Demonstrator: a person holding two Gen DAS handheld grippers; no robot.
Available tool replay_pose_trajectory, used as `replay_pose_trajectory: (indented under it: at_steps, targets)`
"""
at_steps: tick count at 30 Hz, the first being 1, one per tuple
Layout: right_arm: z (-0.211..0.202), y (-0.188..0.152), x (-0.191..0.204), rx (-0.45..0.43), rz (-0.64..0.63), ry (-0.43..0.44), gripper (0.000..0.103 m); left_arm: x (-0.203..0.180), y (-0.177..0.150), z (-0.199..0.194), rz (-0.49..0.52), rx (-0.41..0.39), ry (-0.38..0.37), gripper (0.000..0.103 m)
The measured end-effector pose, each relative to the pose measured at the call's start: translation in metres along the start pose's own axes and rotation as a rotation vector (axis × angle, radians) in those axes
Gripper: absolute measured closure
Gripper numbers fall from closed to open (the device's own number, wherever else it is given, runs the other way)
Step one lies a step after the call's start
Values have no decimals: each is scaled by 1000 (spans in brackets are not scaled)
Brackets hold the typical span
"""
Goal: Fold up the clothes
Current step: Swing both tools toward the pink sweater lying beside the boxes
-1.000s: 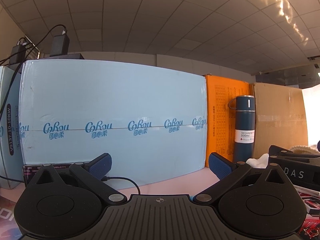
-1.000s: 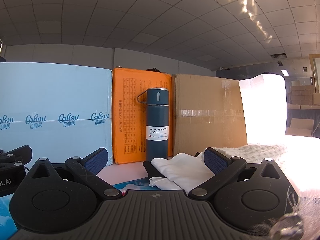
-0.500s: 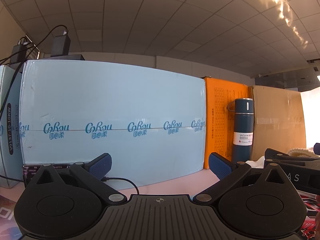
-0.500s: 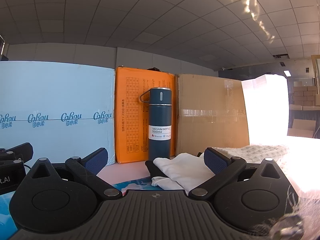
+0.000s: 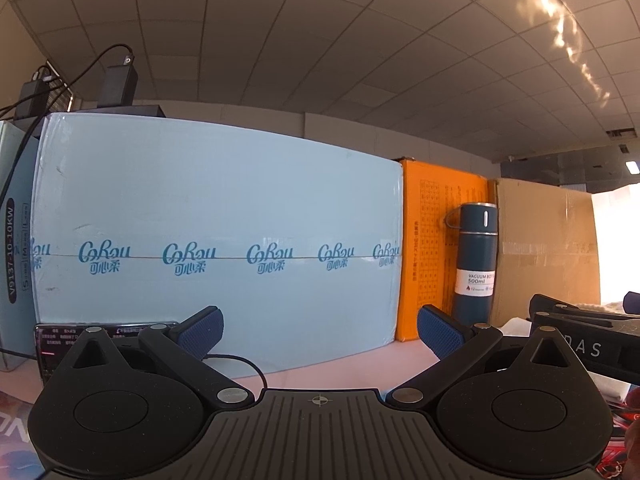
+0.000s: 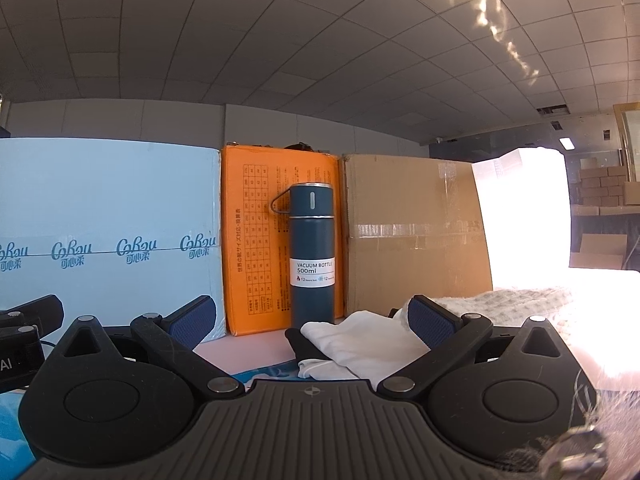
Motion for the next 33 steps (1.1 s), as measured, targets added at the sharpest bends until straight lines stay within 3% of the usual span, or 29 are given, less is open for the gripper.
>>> replay_pose_trajectory:
  at_steps: [11, 19, 24, 27, 33]
  targets:
    - [-30, 14, -11, -28, 13, 24, 0, 19, 21, -12, -170, -58, -2, 0]
    - [-75, 45, -37, -82, 91, 53, 0, 13, 50, -37, -316, -111, -144, 0]
    - [-104, 57, -53, -86, 120, 54, 0, -5, 66, -55, -252, -35, -305, 0]
    - [-123, 58, -59, -88, 126, 76, 0, -7, 76, -72, -198, -31, -357, 0]
    - [-148, 57, -56, -72, 202, 167, 0, 25, 87, -110, -62, -54, -233, 0]
Point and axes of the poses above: each gripper's, at about its wrist camera, not at the fingertips, and z roughly the way its jaws point, x to its left, y to its top, the point moved 4 cm from there along z, roughly the way its jaws point, and after that the axes turned 10 degrees about -x, right-handed, at the moved point
